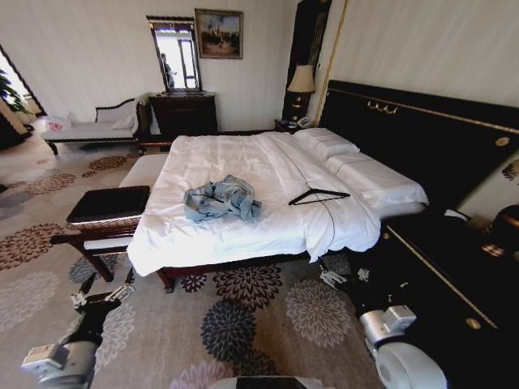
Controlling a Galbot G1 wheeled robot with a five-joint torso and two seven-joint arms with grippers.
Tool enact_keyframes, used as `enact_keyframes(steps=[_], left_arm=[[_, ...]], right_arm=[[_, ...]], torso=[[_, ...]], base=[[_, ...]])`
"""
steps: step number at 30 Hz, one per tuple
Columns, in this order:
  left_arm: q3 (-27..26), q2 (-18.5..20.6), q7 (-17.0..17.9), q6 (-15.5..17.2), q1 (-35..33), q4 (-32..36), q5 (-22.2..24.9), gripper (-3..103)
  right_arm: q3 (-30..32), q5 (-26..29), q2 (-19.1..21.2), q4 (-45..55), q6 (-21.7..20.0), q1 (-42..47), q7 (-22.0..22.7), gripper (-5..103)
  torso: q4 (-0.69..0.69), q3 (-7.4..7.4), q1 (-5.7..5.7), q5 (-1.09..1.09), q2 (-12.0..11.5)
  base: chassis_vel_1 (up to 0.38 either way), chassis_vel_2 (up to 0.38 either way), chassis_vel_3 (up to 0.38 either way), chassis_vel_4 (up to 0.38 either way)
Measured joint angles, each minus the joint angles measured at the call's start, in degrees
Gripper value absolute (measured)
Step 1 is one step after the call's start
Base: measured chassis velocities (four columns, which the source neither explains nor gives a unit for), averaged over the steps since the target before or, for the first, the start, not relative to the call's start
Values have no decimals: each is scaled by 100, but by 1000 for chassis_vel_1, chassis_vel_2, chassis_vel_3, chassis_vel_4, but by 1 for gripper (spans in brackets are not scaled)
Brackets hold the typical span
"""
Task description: Pick up the clothes from the bed and hang them on the clothes hanger.
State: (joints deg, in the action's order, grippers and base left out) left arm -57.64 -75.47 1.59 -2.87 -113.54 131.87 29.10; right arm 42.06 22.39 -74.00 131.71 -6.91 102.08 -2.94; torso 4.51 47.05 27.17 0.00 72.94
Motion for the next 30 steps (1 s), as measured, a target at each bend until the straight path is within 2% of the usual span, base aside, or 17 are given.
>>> enact_keyframes(steps=[22, 30], left_arm=[[73, -89, 0, -40, -12, 16, -145, 100], [109, -124, -1, -68, -5, 3, -205, 100]], right_arm=[[-18, -300, -137, 27, 57, 87, -100, 100], [-106, -193, -168, 63, 26, 115, -101, 100]], torso=[[0, 0, 0, 0, 0], [0, 0, 0, 0, 0]], base=[[0, 0, 0, 0], [-12, 20, 15, -9]])
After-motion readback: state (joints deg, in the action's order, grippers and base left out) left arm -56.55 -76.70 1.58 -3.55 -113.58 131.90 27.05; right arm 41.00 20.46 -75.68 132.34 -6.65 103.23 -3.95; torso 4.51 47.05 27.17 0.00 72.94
